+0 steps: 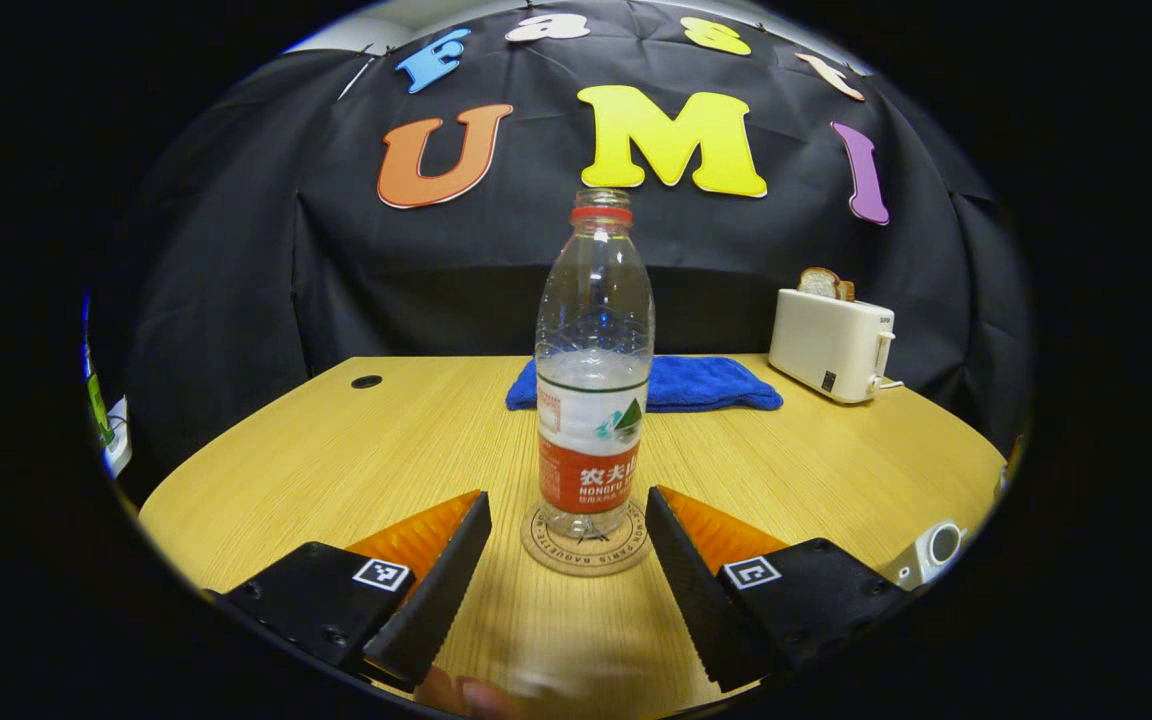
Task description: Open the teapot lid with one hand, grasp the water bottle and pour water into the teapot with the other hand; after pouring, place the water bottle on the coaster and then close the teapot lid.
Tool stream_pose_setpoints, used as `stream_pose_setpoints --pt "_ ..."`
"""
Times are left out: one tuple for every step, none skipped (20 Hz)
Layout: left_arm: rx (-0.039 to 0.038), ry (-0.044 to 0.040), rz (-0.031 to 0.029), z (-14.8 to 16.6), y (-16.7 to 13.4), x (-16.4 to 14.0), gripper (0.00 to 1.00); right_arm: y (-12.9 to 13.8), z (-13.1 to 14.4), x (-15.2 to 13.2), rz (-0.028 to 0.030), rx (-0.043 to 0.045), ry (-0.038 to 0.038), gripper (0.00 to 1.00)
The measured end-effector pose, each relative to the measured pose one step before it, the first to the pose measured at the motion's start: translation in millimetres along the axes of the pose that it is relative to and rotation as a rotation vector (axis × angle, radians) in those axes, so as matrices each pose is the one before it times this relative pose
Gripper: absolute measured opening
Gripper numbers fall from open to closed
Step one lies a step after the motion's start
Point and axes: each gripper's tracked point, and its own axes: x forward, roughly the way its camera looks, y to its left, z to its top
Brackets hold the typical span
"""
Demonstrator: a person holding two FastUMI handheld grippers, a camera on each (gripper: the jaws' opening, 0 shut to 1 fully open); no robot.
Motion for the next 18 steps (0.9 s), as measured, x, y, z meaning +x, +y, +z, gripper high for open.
stream_pose_setpoints --pt "-0.00379 -0.00118 0.00310 -0.41 1.80 -12.43 0.98 7.34 4.20 3.92 0.01754 -0.00117 -0.00908 0.00" --pt "-0.00151 -0.00699 0.00659 1.41 3.80 -12.72 0.98 7.56 3.21 5.76 0.01921 0.00162 -0.00608 0.00" --pt "-0.00024 -0.01298 0.01058 1.63 5.33 -13.96 0.98 7.51 2.78 6.10 0.02051 0.00386 -0.00667 0.00" --pt "-0.00049 -0.01764 0.01370 1.76 5.63 -13.72 0.98 6.84 0.80 6.37 0.01758 0.00467 0.00103 0.00" --pt "0.00063 -0.00824 0.01857 0.05 7.22 -14.03 0.98 5.58 1.01 6.59 0.01693 0.00318 -0.00119 0.00" --pt "0.00170 -0.00814 0.02206 0.90 8.68 -13.52 0.97 3.99 -0.25 6.50 0.01041 0.00191 0.00192 0.00" --pt "-0.00241 -0.00785 0.01710 0.71 6.69 -10.23 0.97 3.85 0.46 5.38 0.01063 0.00082 -0.00103 0.00" --pt "-0.00610 -0.01269 0.01534 1.96 7.11 -10.42 0.97 4.18 -0.77 4.14 0.00906 -0.00127 -0.00028 0.00" --pt "-0.01097 -0.01096 0.01248 1.04 5.33 -10.53 0.97 3.80 -1.57 4.14 0.00878 -0.00294 0.00329 0.00" --pt "-0.01378 -0.00768 0.00750 0.76 4.20 -7.67 0.97 3.13 -2.34 2.82 0.00945 -0.00317 0.00518 0.00" --pt "-0.01370 -0.01186 0.00962 3.54 3.12 -7.44 0.98 2.86 -2.41 2.18 0.00827 -0.00356 0.00474 0.00" --pt "-0.00803 -0.01407 0.01154 3.28 4.59 -4.57 0.98 2.73 -2.10 1.35 0.00636 -0.00482 0.00130 0.00" --pt "-0.00207 -0.01270 0.01051 2.41 3.44 -3.74 0.97 1.87 -1.64 0.10 0.00215 -0.00510 0.00220 0.00" --pt "0.00416 -0.01243 0.01265 1.33 4.42 -3.44 0.97 1.82 -2.48 -0.02 0.00359 -0.00660 0.00234 0.00" --pt "0.00665 -0.01035 0.01373 1.45 4.60 -2.42 0.97 1.34 -2.07 -0.35 -0.00147 -0.00575 0.00179 0.00" --pt "0.00632 -0.00695 0.00919 0.97 3.59 -0.89 0.97 0.07 -1.25 0.17 -0.00095 -0.00387 -0.00071 0.00" --pt "0.00328 -0.00343 0.00809 0.33 2.54 -1.52 0.97 0.79 -1.06 -0.12 0.00272 -0.00071 -0.00049 0.00" --pt "-0.00131 -0.00544 0.00808 1.45 2.42 -0.19 0.97 2.17 -1.93 0.49 0.00349 0.00060 0.00001 0.00"
